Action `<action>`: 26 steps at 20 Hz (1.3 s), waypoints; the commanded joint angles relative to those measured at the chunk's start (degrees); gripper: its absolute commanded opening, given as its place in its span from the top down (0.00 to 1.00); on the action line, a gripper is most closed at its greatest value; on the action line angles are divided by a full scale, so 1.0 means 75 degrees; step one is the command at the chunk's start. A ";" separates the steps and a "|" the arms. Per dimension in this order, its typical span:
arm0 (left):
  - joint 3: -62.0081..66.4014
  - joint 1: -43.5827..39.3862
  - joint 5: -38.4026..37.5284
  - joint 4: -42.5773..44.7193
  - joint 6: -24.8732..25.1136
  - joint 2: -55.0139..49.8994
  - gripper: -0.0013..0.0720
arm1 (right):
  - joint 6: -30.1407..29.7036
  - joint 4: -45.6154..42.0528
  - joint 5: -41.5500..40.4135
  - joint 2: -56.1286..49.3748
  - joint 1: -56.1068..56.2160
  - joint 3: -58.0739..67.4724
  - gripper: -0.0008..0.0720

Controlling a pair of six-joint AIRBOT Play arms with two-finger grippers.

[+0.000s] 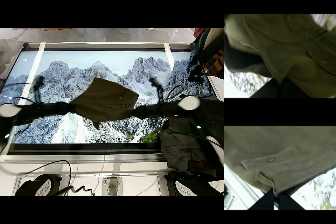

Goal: Fold the clothes and pants, and hang the long-sleeved shirts on hangers.

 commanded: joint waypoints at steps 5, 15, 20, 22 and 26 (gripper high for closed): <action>0.0248 0.0119 0.0775 -0.0102 0.0015 0.4462 0.95 | 0.0723 -0.0134 0.0347 0.3034 0.0009 0.1105 0.94; -0.0009 0.0137 0.1562 0.0711 -0.1215 0.6650 0.95 | 0.2795 0.0213 0.0554 0.4296 0.0009 0.1005 0.94; -0.2320 0.0146 0.1542 0.0874 -0.2136 0.4969 0.95 | 0.2938 -0.0679 -0.0918 0.2777 0.0009 -0.0612 0.94; -0.2876 0.0137 0.2559 0.0755 -0.2136 0.3666 0.95 | 0.2938 -0.0589 -0.2337 0.1684 0.0009 -0.1236 0.94; -0.2340 0.0009 0.3378 -0.1148 -0.0880 0.1131 0.95 | 0.2926 -0.0487 -0.3987 -0.0376 0.0006 -0.0933 0.94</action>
